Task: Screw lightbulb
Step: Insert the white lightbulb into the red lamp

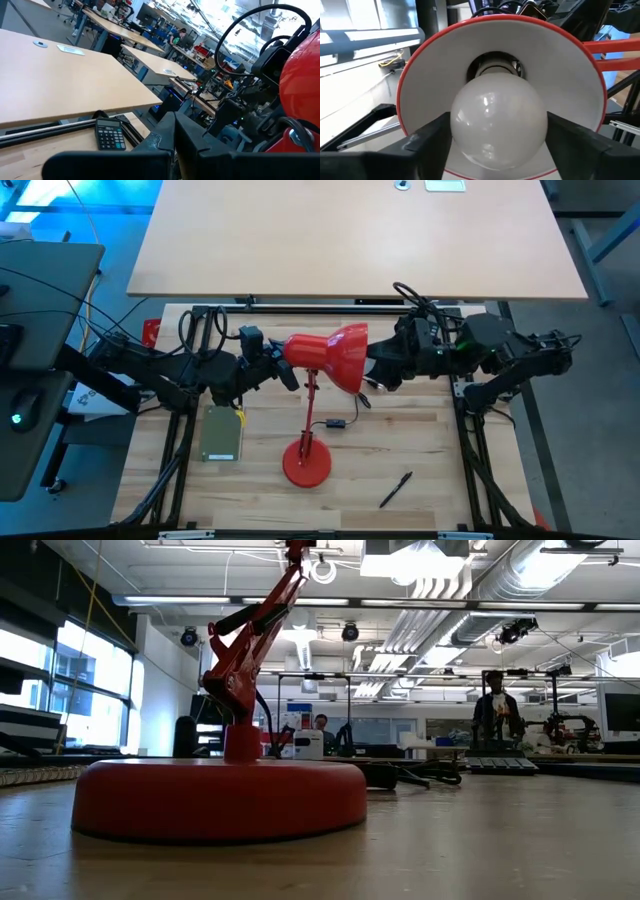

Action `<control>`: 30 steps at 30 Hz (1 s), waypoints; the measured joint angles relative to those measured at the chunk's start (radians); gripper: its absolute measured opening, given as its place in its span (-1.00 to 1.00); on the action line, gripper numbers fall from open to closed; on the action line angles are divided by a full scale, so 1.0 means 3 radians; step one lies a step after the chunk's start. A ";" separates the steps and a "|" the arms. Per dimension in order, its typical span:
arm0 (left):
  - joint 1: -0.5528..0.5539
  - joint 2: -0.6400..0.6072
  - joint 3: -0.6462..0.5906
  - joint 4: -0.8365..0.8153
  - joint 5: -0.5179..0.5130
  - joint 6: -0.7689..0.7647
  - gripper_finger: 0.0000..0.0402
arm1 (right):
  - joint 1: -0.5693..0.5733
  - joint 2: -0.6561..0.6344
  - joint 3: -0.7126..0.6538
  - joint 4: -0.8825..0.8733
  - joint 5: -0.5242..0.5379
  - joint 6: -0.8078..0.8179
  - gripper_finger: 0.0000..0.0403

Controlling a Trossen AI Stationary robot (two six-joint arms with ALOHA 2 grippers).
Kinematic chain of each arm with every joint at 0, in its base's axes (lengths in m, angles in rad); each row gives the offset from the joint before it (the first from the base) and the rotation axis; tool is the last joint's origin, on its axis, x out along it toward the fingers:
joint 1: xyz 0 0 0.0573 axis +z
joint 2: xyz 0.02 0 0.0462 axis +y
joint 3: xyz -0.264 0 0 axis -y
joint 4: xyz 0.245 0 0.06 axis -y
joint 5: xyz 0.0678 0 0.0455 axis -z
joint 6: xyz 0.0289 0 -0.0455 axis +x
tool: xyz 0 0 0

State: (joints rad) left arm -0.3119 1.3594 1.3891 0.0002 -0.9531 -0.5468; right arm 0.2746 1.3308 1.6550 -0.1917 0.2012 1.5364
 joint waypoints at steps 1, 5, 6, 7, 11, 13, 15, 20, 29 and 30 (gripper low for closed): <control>0.0000 0.0000 0.0000 0.0000 0.0000 0.0000 -1.00 | 0.0001 0.0000 0.0000 -0.0002 0.0000 0.0000 0.33; -0.0006 0.0000 0.0000 0.0003 0.0000 -0.0006 -1.00 | -0.0001 0.0000 -0.0001 -0.0007 0.0001 -0.0021 0.26; -0.0008 0.0000 0.0000 0.0011 0.0000 -0.0006 -1.00 | -0.0001 0.0000 -0.0001 -0.0008 0.0000 -0.0061 0.26; -0.0008 0.0000 0.0000 0.0021 0.0001 -0.0007 -1.00 | -0.0001 0.0000 -0.0001 -0.0010 0.0001 -0.0110 0.26; -0.0009 0.0000 0.0000 0.0056 0.0004 -0.0166 -1.00 | -0.0007 0.0000 -0.0001 -0.0035 -0.0017 -0.0494 0.25; -0.0009 0.0000 0.0000 0.0095 0.0005 -0.0226 -1.00 | -0.0026 -0.0001 -0.0001 -0.0064 -0.0068 -0.0687 0.25; -0.0009 0.0000 0.0000 0.0098 0.0004 -0.0257 -1.00 | -0.0029 -0.0004 -0.0001 -0.0093 -0.0092 -0.0918 0.25; -0.0009 0.0000 0.0000 0.0097 0.0004 -0.0261 -1.00 | -0.0029 -0.0005 -0.0001 -0.0122 -0.0116 -0.1778 0.25; -0.0009 0.0000 0.0000 0.0095 0.0004 -0.0323 -1.00 | -0.0046 -0.0005 -0.0001 -0.0158 -0.0180 -0.3861 0.24; -0.0009 0.0000 0.0000 0.0095 0.0004 -0.0332 -1.00 | -0.0046 -0.0005 -0.0001 -0.0160 -0.0187 -0.4120 0.24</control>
State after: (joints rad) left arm -0.3145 1.3594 1.3891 0.0288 -0.9520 -0.6464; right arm 0.2607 1.3293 1.6547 -0.2398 0.1451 0.3002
